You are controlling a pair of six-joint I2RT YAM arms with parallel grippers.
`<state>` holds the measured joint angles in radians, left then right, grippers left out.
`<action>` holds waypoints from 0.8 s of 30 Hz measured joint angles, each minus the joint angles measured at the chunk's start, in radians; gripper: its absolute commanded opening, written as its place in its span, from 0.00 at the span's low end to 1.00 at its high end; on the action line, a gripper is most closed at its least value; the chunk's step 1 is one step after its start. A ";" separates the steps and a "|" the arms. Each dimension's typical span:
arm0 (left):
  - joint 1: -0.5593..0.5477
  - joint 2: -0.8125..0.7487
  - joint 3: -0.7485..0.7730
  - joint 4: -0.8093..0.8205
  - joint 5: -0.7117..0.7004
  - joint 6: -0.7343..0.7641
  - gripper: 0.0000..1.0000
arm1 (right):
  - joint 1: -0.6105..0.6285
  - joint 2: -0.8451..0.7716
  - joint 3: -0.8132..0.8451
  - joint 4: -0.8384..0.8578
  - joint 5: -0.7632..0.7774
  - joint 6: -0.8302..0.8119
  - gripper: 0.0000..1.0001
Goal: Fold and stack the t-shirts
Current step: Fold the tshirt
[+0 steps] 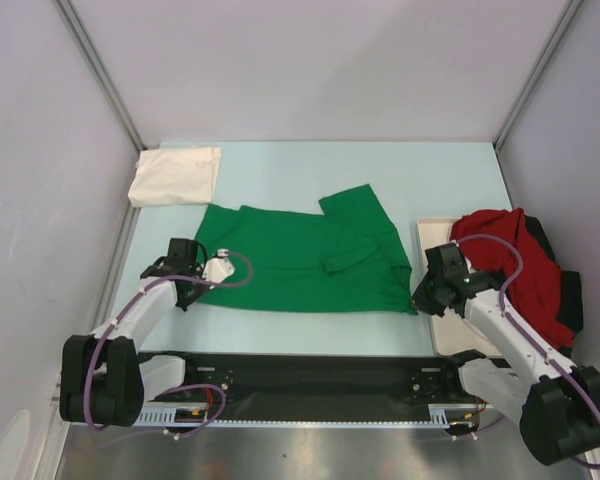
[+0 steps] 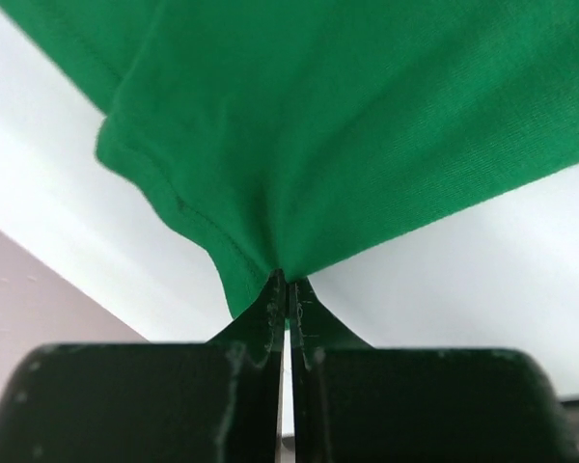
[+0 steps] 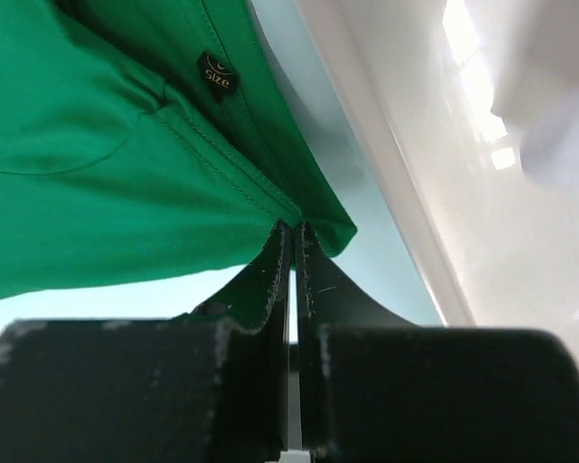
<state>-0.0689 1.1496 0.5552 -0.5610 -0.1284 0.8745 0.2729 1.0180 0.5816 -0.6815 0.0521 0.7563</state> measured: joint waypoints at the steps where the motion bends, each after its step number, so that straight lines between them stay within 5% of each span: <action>1: 0.000 -0.002 0.000 -0.030 0.000 0.000 0.00 | 0.005 -0.021 -0.001 -0.022 -0.001 0.013 0.00; 7: 0.002 -0.009 0.013 -0.180 0.002 -0.002 0.07 | 0.020 -0.091 -0.002 -0.151 -0.006 0.074 0.02; 9: 0.002 -0.009 0.045 -0.246 0.019 -0.002 0.15 | 0.020 -0.122 -0.001 -0.192 -0.002 0.087 0.02; 11: 0.004 -0.009 0.086 -0.306 0.044 -0.001 0.37 | 0.020 -0.169 0.007 -0.239 0.013 0.100 0.06; 12: 0.005 -0.009 0.112 -0.340 0.063 0.000 0.43 | 0.020 -0.198 0.014 -0.262 0.019 0.106 0.22; 15: 0.010 -0.009 0.182 -0.413 0.098 -0.002 0.55 | 0.020 -0.245 0.051 -0.319 0.035 0.114 0.43; 21: 0.080 0.054 0.349 -0.381 0.086 -0.087 0.60 | 0.020 -0.203 0.212 -0.344 0.061 0.059 0.63; 24: 0.114 0.175 0.486 -0.285 0.068 -0.206 0.58 | 0.014 -0.081 0.364 -0.245 0.063 -0.042 0.65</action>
<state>0.0452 1.3243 1.0412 -0.8459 -0.0608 0.6682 0.2867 0.9371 0.9459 -0.9264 0.1150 0.7139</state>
